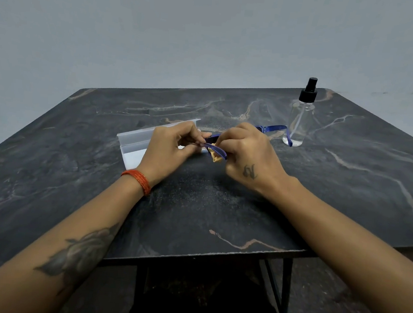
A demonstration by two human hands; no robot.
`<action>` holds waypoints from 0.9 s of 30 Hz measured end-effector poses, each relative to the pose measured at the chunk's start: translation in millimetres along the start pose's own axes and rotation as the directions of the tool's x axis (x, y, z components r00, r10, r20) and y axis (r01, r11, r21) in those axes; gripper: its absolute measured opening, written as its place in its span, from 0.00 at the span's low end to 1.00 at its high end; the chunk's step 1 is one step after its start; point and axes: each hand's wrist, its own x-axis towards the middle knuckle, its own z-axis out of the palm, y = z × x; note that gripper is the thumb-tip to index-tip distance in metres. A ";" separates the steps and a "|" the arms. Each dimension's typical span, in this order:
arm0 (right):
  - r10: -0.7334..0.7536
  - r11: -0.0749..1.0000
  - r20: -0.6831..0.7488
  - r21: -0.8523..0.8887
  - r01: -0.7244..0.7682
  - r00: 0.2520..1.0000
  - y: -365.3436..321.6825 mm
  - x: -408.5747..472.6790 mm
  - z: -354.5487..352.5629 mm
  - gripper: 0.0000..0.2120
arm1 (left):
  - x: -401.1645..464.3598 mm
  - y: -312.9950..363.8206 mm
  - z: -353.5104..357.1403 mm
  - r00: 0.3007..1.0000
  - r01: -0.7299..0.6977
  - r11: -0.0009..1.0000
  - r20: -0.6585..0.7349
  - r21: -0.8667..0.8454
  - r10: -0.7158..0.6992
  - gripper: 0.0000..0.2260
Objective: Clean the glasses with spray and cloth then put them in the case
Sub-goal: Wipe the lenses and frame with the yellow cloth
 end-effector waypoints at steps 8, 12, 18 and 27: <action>0.019 1.000 -0.142 0.005 -0.018 0.990 3.5 0.0 8.0 0.09 | 0.0 2.3 -1.0 1.000 0.000 1.000 -0.020 0.028 0.001 0.08; 0.015 1.000 -0.108 0.020 -0.013 0.994 3.2 -0.9 12.2 0.10 | -0.4 2.9 -2.6 0.999 0.022 1.000 -0.025 -0.018 -0.023 0.12; 0.035 0.999 -0.024 0.020 -0.035 0.999 1.2 -1.1 7.5 0.14 | 0.6 3.1 -1.3 0.999 0.032 0.999 0.021 0.025 -0.033 0.09; 0.019 1.000 -0.036 -0.008 -0.019 0.999 3.8 -3.6 5.4 0.10 | -0.1 4.6 -0.5 0.999 0.030 0.999 0.018 0.024 -0.030 0.07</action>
